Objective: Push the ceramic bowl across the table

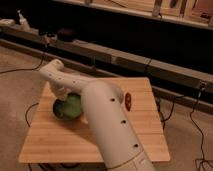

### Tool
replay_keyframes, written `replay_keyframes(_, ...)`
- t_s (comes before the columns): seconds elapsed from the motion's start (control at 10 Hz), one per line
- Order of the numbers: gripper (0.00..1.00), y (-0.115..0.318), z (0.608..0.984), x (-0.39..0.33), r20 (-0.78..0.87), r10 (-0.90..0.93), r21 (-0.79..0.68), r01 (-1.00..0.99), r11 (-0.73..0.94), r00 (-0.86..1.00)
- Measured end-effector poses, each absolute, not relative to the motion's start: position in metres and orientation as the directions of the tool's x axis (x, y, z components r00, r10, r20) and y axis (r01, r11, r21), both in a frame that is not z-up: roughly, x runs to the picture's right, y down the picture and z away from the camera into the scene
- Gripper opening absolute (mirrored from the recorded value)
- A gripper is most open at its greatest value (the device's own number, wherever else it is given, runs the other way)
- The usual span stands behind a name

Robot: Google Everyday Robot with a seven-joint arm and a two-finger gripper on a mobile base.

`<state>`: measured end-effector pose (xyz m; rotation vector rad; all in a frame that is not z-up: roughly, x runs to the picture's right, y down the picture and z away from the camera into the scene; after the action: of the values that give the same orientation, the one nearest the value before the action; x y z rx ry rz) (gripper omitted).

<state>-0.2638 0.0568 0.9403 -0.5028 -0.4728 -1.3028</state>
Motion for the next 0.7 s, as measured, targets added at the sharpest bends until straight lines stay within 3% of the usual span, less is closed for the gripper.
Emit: replay_keyframes(0.7,0.00,0.043,0.951,-0.270,0.602,-0.761,-0.047,0.963,0.267,0.240)
